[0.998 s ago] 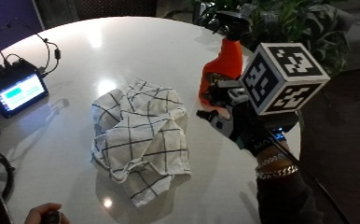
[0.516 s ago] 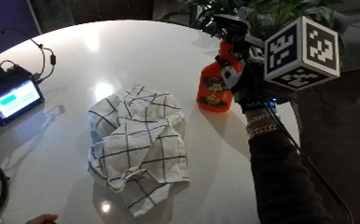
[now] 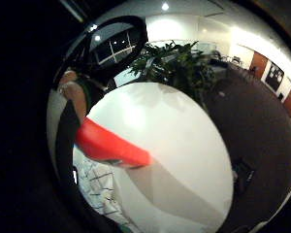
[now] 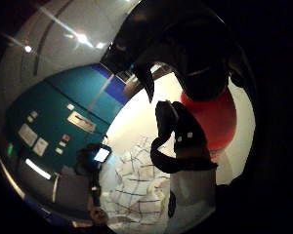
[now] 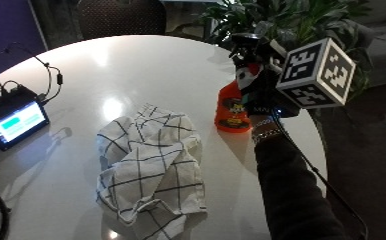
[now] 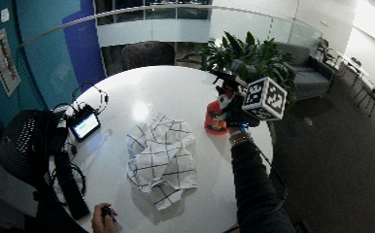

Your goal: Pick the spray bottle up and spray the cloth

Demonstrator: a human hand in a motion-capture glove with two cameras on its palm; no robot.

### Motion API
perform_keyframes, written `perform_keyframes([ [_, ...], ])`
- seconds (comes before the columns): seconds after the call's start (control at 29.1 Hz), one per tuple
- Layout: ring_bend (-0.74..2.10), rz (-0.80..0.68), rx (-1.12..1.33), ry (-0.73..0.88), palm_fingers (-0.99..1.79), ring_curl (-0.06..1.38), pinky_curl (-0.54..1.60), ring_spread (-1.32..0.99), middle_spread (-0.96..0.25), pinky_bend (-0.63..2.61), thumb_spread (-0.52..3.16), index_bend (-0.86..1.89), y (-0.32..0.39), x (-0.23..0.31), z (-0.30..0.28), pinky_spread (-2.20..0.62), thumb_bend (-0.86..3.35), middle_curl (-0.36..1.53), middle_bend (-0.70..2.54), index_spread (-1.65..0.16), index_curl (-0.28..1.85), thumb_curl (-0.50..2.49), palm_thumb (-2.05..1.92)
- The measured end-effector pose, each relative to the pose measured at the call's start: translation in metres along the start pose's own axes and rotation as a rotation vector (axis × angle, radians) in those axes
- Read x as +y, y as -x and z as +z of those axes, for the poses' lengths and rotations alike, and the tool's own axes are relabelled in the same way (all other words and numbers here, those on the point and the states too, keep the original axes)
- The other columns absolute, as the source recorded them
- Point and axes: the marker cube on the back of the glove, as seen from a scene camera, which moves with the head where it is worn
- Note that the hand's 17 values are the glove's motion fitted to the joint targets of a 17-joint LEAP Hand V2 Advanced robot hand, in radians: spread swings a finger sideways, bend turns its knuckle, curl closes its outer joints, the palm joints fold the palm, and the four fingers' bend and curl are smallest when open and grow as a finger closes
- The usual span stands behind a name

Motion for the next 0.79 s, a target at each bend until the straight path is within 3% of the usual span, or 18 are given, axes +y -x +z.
perform_keyframes([
  [0.14,0.43,0.09,-0.213,0.007,1.0,0.37,0.34,-0.12,-0.1,0.22,1.15,0.1,-0.007,-0.004,0.014,0.05,0.08,0.37,0.22,-0.27,0.27,0.3,0.76],
  [0.34,0.48,0.116,-0.304,-0.036,1.14,0.38,0.31,-0.13,-0.15,0.14,1.11,0.11,-0.012,-0.008,0.018,0.02,0.06,0.43,0.4,-0.28,0.26,0.33,0.81],
  [0.48,0.52,0.098,-0.372,-0.086,1.24,0.4,0.31,-0.16,-0.16,0.16,1.06,0.21,-0.014,-0.013,0.023,-0.02,0.04,0.45,0.41,-0.28,0.3,0.36,0.83],
  [0.79,0.67,-0.007,-0.405,-0.215,1.49,0.46,0.4,-0.19,-0.19,0.46,0.88,0.16,-0.018,-0.028,0.019,-0.25,-0.01,0.49,0.47,-0.27,0.34,0.45,0.85],
])
